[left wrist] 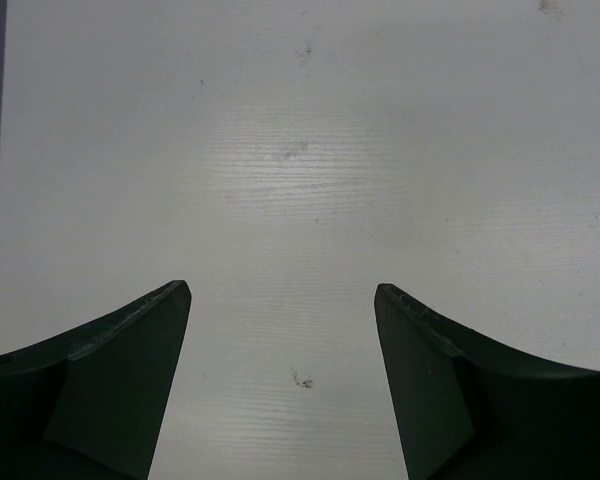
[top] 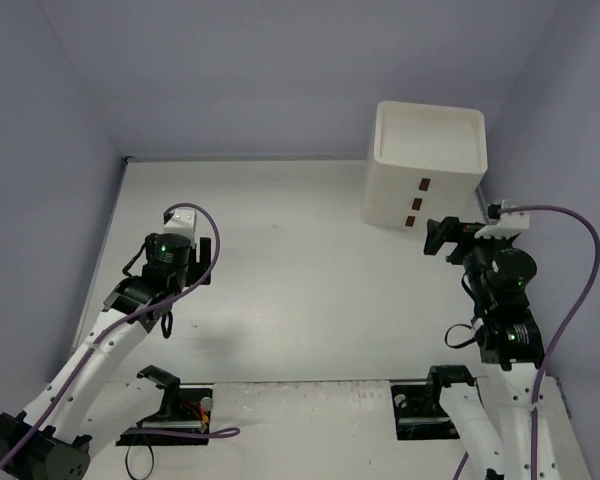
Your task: Sort the eating utensils into containers
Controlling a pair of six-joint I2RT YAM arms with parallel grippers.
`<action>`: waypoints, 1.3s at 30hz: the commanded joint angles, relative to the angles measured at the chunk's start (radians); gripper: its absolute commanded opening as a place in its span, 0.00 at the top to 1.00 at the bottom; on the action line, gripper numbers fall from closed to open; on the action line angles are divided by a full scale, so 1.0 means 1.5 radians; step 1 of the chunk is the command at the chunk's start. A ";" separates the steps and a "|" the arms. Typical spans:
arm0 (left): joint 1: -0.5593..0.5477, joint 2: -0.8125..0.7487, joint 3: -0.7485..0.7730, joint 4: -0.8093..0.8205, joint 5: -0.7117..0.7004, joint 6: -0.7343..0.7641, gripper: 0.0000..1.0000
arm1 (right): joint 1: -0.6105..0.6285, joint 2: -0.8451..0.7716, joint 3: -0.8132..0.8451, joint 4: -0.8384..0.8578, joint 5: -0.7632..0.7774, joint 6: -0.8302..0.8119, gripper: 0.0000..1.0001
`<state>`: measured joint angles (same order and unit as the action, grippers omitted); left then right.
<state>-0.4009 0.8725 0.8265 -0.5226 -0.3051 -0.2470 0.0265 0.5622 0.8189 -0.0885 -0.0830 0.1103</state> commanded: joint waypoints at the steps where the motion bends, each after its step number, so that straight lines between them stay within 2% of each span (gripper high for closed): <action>1: -0.013 -0.006 0.024 0.013 -0.014 -0.009 0.29 | -0.002 -0.072 -0.001 -0.070 0.034 0.038 0.00; 6: -0.015 -0.011 0.024 0.006 -0.012 -0.010 0.29 | -0.002 -0.130 -0.023 -0.083 0.009 0.074 0.00; 14: -0.015 -0.026 0.013 0.016 -0.023 -0.001 0.28 | -0.002 -0.143 -0.016 -0.109 0.033 0.110 0.00; 19: -0.015 -0.033 0.010 0.010 -0.040 0.003 0.29 | -0.002 -0.159 -0.007 -0.144 0.127 0.133 0.00; 23: -0.015 -0.058 0.000 0.010 -0.049 0.002 0.28 | -0.002 -0.159 -0.006 -0.153 0.117 0.138 0.00; 31: -0.015 -0.097 -0.007 -0.007 -0.080 0.012 0.28 | 0.031 -0.181 -0.020 -0.158 0.166 0.158 0.00; 39: -0.015 -0.123 -0.029 0.024 -0.094 -0.002 0.28 | 0.057 -0.184 -0.021 -0.161 0.186 0.166 0.00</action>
<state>-0.4198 0.6801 0.7731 -0.5426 -0.4150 -0.2433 0.0959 0.2773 0.7765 -0.3826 0.1549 0.3435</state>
